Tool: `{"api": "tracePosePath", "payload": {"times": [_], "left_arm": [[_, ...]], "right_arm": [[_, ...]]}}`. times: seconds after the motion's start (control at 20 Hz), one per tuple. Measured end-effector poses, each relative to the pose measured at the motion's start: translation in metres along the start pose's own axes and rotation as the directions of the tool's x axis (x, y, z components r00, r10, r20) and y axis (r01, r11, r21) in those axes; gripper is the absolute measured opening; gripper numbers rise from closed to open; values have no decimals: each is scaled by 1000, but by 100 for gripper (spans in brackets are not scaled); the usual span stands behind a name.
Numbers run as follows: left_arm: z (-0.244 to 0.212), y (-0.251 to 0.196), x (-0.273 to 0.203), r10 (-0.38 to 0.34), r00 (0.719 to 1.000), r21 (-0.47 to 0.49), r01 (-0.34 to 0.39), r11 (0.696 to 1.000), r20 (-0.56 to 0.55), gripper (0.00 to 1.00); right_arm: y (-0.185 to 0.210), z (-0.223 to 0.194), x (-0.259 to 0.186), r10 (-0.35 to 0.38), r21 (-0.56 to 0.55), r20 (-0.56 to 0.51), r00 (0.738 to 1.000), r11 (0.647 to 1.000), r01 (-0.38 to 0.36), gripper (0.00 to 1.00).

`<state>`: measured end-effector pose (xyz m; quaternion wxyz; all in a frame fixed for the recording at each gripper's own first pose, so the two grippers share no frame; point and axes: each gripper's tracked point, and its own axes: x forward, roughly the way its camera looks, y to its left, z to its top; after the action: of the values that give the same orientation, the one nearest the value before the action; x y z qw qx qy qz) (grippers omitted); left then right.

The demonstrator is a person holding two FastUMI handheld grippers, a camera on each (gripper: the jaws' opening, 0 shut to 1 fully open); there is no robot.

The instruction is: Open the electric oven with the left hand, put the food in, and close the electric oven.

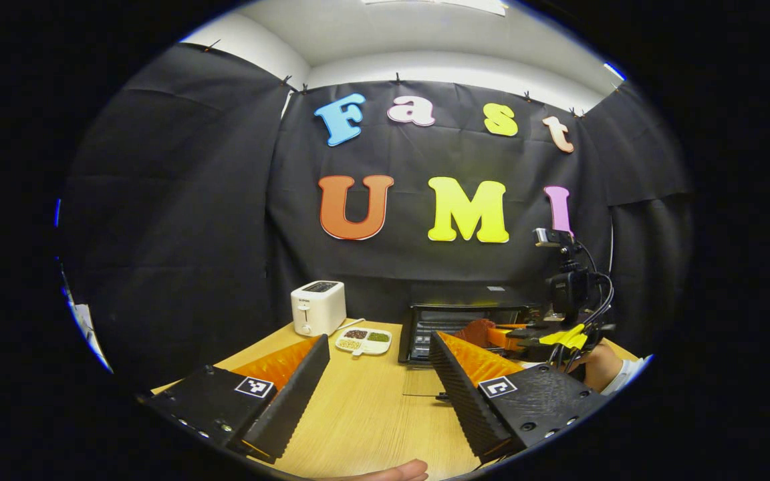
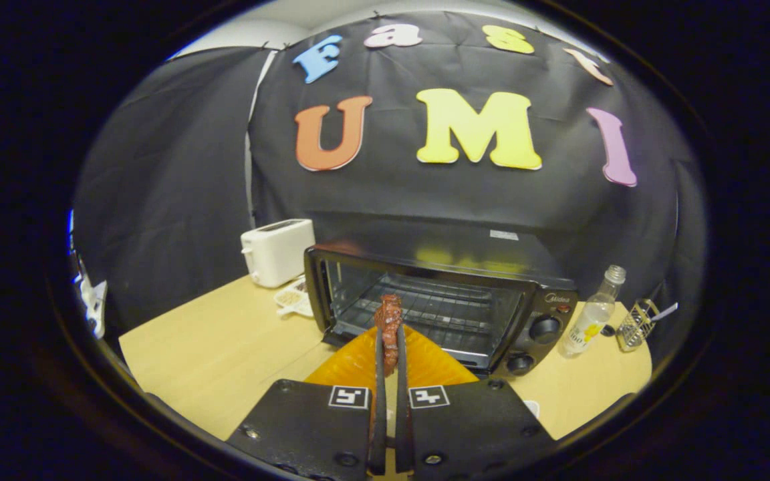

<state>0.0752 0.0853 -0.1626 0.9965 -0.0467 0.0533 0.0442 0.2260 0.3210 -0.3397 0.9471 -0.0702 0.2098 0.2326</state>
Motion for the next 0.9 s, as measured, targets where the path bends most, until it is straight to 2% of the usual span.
{"api": "tracePosePath", "payload": {"times": [0.2, 0.35, 0.6, 0.65, 0.9], "left_arm": [[-5, 2, 0, 6, 1000, 8, -6, 1000, 2, 95], [-12, 8, 4, 12, 1000, 20, -11, 1000, -7, 95], [-21, 13, 8, 16, 1000, 19, -16, 1000, -27, 95], [-23, 16, 7, 19, 999, 21, -18, 1000, -30, 95], [-35, 13, 10, 11, 998, 22, -10, 1000, -63, 96]], "right_arm": [[-3, -9, 43, -42, 142, 13, 999, 989, 39, 9], [-13, -15, 72, -98, 258, 5, 995, 962, 93, 10], [-29, -15, 106, -126, 486, -6, 992, 867, 113, 10], [-34, -9, 108, -140, 527, 25, 990, 843, 106, 10], [-47, -8, 116, -188, 550, 35, 981, 824, 138, 11]]}}
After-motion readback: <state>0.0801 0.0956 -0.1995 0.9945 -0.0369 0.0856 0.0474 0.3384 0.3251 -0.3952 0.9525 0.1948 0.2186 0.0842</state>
